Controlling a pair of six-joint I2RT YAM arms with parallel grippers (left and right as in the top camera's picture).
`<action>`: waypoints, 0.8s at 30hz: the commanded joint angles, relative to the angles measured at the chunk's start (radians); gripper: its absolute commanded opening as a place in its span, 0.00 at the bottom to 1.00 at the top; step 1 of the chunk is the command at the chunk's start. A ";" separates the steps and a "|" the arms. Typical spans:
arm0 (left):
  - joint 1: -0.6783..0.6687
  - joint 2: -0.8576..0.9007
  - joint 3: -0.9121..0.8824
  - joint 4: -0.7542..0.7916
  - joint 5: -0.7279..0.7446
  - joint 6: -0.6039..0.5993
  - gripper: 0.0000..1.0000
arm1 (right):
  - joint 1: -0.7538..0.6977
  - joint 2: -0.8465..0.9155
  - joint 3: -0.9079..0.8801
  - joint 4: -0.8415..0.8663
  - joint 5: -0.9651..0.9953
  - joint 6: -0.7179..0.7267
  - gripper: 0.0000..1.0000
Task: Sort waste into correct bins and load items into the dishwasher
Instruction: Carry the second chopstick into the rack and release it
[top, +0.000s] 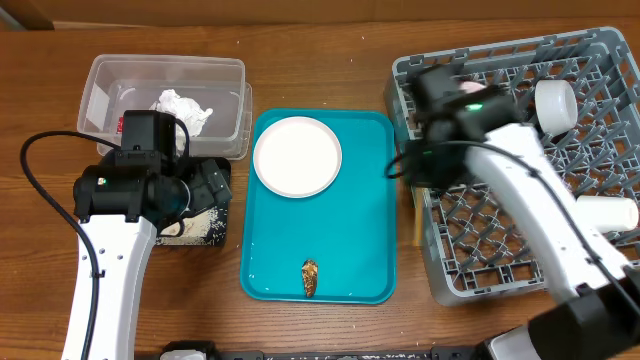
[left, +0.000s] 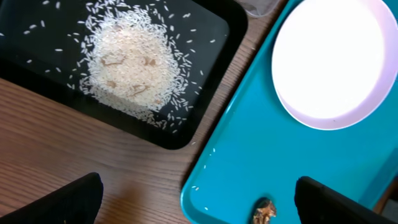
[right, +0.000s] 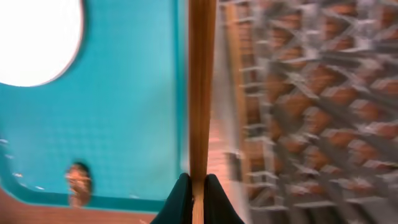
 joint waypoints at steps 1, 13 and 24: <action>-0.004 0.003 0.011 0.001 0.065 -0.002 1.00 | -0.076 -0.006 0.008 -0.034 0.014 -0.179 0.04; -0.180 0.017 -0.056 0.034 0.117 -0.039 1.00 | -0.179 -0.004 -0.121 0.032 0.024 -0.256 0.04; -0.381 0.155 -0.079 0.043 0.124 -0.130 1.00 | -0.178 -0.004 -0.250 0.134 0.021 -0.304 0.08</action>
